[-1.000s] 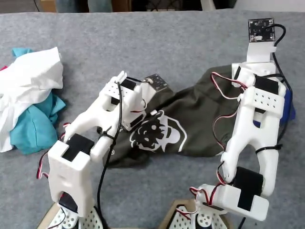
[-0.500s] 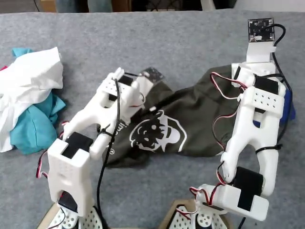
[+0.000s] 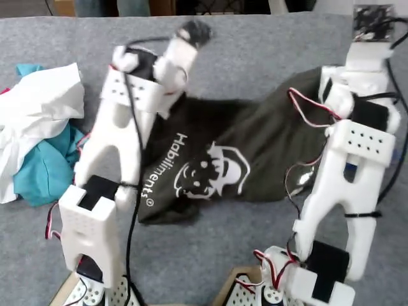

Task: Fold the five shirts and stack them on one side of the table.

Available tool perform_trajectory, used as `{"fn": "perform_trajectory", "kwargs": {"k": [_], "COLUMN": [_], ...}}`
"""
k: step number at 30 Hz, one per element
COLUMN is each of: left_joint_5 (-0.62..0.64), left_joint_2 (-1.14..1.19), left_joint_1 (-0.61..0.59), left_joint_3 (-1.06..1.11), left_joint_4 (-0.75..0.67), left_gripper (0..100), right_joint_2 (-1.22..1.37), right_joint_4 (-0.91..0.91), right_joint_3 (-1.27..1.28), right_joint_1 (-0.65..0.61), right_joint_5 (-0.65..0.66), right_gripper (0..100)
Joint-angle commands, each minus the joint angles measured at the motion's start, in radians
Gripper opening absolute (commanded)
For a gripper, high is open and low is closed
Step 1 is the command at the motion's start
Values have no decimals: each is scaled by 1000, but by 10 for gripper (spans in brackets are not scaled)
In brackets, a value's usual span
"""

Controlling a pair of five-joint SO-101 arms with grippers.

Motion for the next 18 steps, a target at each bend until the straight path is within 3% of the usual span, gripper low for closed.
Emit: {"fn": "perform_trajectory", "kwargs": {"k": [1, 9, 16, 18], "left_joint_5": [86, 195, 187, 123], "left_joint_2": [-66, -325, -629, -700], "left_joint_1": [-68, -208, -424, -484], "left_joint_3": [-257, -331, -321, -283], "left_joint_4": [25, 23, 23, 23], "left_gripper": [28, 28, 28, 28], "right_joint_2": [-51, -61, -102, -97], "right_joint_4": [80, 173, 207, 206], "right_joint_3": [-171, -470, -858, -986], "right_joint_1": [-14, -44, -74, -81], "right_joint_5": [-25, -31, -35, -35], "right_gripper": [14, 14, 13, 13]}}
